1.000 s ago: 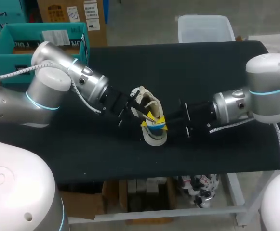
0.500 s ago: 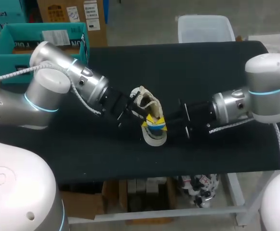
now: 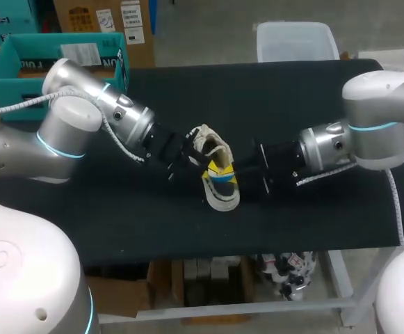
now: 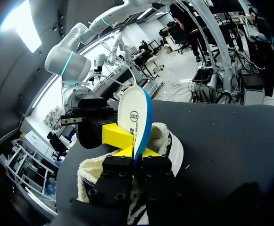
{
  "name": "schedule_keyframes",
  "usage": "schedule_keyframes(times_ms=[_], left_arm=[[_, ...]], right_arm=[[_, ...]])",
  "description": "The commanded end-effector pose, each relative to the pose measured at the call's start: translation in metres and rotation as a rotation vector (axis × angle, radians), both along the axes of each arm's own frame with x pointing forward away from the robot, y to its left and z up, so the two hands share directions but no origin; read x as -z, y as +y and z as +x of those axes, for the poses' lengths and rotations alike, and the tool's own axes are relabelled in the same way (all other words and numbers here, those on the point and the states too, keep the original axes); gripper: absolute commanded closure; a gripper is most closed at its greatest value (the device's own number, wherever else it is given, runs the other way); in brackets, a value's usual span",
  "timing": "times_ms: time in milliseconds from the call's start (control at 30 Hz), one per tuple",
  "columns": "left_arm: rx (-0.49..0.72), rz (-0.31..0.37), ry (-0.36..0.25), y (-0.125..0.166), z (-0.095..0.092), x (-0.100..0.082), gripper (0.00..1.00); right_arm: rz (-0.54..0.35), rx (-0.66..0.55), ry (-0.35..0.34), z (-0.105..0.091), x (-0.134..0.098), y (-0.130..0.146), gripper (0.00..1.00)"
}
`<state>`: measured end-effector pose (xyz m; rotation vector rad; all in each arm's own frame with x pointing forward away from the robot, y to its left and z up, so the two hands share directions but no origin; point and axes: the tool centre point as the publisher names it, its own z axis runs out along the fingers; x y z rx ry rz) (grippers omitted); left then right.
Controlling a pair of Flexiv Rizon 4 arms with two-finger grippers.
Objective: Open the shoe tongue, take the insole out of the shoe, put the insole back into the shoe, and pack the shoe into the shoebox
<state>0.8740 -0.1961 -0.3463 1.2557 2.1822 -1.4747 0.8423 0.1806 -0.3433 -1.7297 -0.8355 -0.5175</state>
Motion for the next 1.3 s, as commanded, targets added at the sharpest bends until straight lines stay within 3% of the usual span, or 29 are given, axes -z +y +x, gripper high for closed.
schedule_keyframes(times_ms=[33, 167, 200, 233, 300, 333, 400, 467, 533, 600, 633, 800, 867, 967, 1000, 1033, 1067, 1167, 1233, 1300], left_arm=[[0.012, -0.009, 0.018, -0.007, 0.007, 0.007, 1.00], [0.019, -0.012, 0.020, -0.009, 0.005, 0.007, 1.00], [0.020, -0.014, 0.019, -0.009, 0.004, 0.007, 1.00], [0.022, -0.015, 0.018, -0.009, 0.004, 0.007, 1.00], [0.024, -0.016, 0.017, -0.010, 0.002, 0.006, 1.00], [0.025, -0.017, 0.016, -0.010, 0.001, 0.006, 1.00], [0.026, -0.018, 0.013, -0.009, 0.000, 0.005, 1.00], [0.026, -0.020, 0.011, -0.009, -0.002, 0.004, 1.00], [0.026, -0.020, 0.009, -0.009, -0.003, 0.004, 1.00], [0.026, -0.020, 0.009, -0.009, -0.004, 0.004, 1.00], [0.026, -0.020, 0.008, -0.009, -0.004, 0.004, 1.00], [0.023, -0.023, 0.005, -0.008, -0.006, 0.002, 1.00], [0.020, -0.025, 0.004, -0.006, -0.006, 0.001, 1.00], [0.016, -0.026, 0.001, -0.006, -0.007, -0.001, 1.00], [0.017, -0.028, -0.002, -0.005, -0.010, -0.002, 0.63], [0.020, -0.030, -0.007, -0.005, -0.012, -0.003, 0.53], [0.024, -0.033, -0.013, -0.005, -0.015, -0.005, 0.49], [0.038, -0.041, -0.036, -0.004, -0.023, -0.010, 0.56], [0.045, -0.043, -0.046, -0.003, -0.028, -0.013, 0.74], [0.049, -0.043, -0.053, -0.003, -0.030, -0.014, 0.99]], right_arm=[[0.005, -0.011, 0.010, 0.007, 0.006, 0.006, 1.00], [0.000, 0.000, 0.011, 0.002, 0.003, 0.003, 1.00], [0.001, 0.004, 0.007, 0.000, 0.001, 0.002, 0.73], [0.000, 0.008, 0.002, -0.003, -0.002, 0.001, 0.52], [-0.001, 0.017, -0.009, -0.008, -0.006, -0.002, 0.21], [0.001, 0.017, -0.013, -0.010, -0.009, -0.003, 0.19], [-0.001, 0.021, -0.023, -0.015, -0.013, -0.005, 0.24], [0.005, 0.023, -0.033, -0.019, -0.015, -0.007, 0.51], [0.007, 0.024, -0.036, -0.021, -0.016, -0.007, 0.65], [0.007, 0.025, -0.038, -0.022, -0.015, -0.007, 0.87], [0.008, 0.025, -0.038, -0.022, -0.015, -0.007, 0.91], [0.009, 0.030, -0.032, -0.025, -0.012, -0.009, 0.90], [0.013, 0.036, -0.029, -0.025, -0.011, -0.011, 0.98], [0.013, 0.038, -0.028, -0.025, -0.010, -0.011, 1.00], [0.013, 0.038, -0.028, -0.025, -0.009, -0.010, 1.00], [0.013, 0.038, -0.028, -0.024, -0.009, -0.009, 1.00], [0.014, 0.037, -0.029, -0.024, -0.009, -0.008, 1.00], [0.012, 0.034, -0.028, -0.023, -0.008, -0.006, 1.00], [0.011, 0.034, -0.029, -0.023, -0.008, -0.006, 1.00], [0.011, 0.033, -0.029, -0.022, -0.008, -0.006, 1.00]])
